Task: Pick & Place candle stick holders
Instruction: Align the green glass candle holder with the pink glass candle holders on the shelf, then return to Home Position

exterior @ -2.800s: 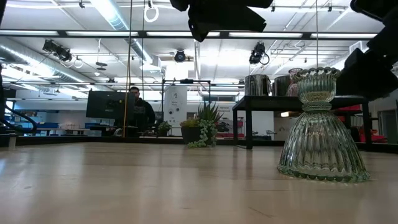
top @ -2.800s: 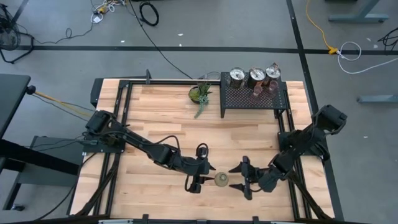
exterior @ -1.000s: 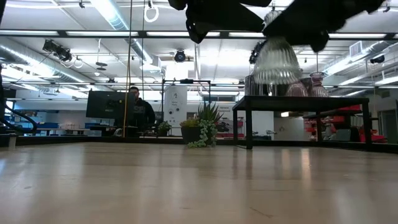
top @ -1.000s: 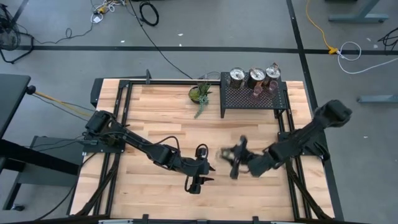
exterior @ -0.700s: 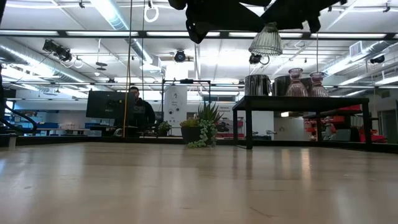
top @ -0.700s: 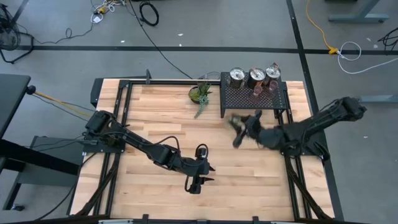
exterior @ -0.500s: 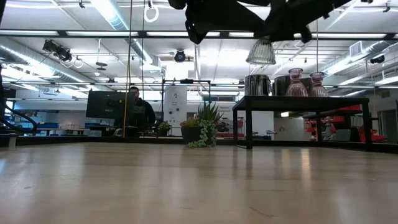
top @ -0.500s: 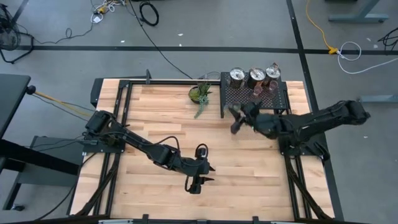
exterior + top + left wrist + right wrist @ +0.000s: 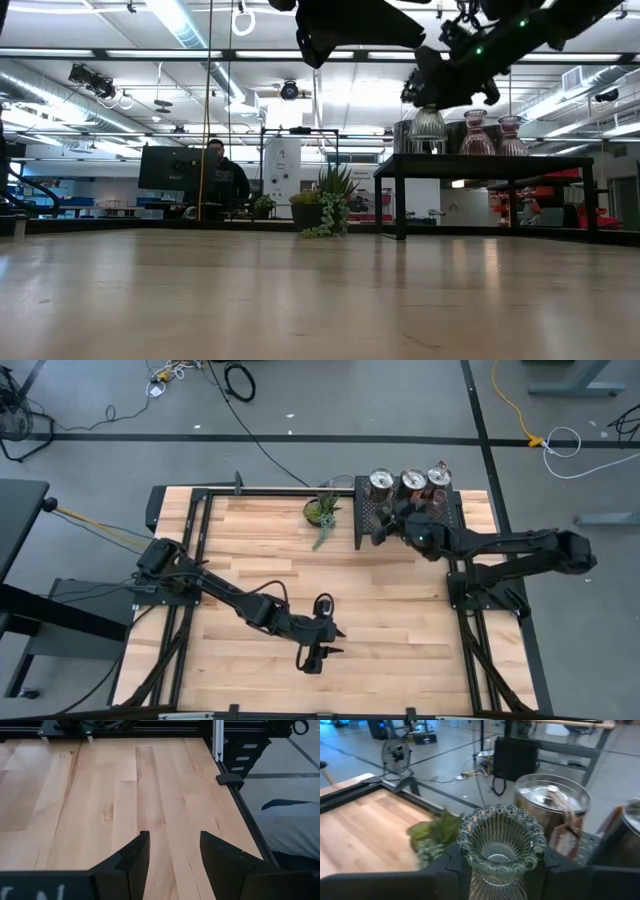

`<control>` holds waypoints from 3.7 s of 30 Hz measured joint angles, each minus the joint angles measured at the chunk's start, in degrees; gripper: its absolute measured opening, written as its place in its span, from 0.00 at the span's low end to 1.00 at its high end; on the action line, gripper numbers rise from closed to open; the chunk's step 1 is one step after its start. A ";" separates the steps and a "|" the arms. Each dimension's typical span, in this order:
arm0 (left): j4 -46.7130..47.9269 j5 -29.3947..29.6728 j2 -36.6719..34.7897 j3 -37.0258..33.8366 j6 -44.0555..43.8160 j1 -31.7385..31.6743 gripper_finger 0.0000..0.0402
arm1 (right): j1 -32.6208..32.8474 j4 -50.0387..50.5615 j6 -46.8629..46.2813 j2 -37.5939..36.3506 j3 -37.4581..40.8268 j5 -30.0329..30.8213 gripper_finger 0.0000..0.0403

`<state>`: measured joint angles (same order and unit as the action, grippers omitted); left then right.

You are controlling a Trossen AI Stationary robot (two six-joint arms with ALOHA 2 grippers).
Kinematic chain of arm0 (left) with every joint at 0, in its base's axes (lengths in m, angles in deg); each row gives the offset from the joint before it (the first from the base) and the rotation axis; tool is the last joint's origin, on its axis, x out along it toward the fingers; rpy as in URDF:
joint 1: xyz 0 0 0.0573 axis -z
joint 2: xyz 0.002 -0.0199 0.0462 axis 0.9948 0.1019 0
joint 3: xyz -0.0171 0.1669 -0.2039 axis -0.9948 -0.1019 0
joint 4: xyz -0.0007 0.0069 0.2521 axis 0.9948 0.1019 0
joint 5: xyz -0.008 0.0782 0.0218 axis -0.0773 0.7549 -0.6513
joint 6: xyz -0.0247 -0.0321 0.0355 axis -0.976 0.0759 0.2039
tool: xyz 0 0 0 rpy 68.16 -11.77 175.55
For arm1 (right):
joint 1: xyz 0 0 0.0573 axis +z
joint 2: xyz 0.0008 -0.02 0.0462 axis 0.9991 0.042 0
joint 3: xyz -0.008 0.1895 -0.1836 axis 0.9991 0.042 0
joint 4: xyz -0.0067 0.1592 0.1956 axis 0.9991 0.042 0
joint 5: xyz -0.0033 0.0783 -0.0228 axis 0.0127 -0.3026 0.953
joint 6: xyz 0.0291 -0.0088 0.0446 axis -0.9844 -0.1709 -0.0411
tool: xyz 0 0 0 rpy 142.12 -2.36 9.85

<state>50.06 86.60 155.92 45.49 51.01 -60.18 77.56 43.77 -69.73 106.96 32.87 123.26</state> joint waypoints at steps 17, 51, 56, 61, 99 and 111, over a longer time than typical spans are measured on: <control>0.00 0.04 0.00 0.00 0.11 0.00 0.44 | -9.84 -8.56 -1.63 0.10 4.94 -8.81 0.29; 0.00 0.13 -0.02 0.00 0.11 0.00 0.44 | -8.82 -19.26 5.63 0.29 3.10 -8.54 0.46; 0.00 0.22 -0.02 0.02 0.19 0.00 0.44 | -7.24 -18.48 7.87 -4.65 1.90 -8.58 0.42; -0.12 0.24 -0.02 0.02 0.62 0.01 0.44 | -2.33 -10.19 2.43 -11.15 1.90 -19.01 0.38; -17.08 16.74 -64.77 -63.35 14.69 -0.66 0.44 | 33.76 -21.41 22.07 -29.51 29.39 -2.96 0.36; -16.97 6.25 -65.30 -66.12 0.85 -1.28 0.44 | 33.76 -24.88 2.80 -29.25 29.39 -19.65 0.36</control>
<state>33.09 92.85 90.62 -20.62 51.86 -61.46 111.32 18.90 -66.94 77.71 62.26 103.61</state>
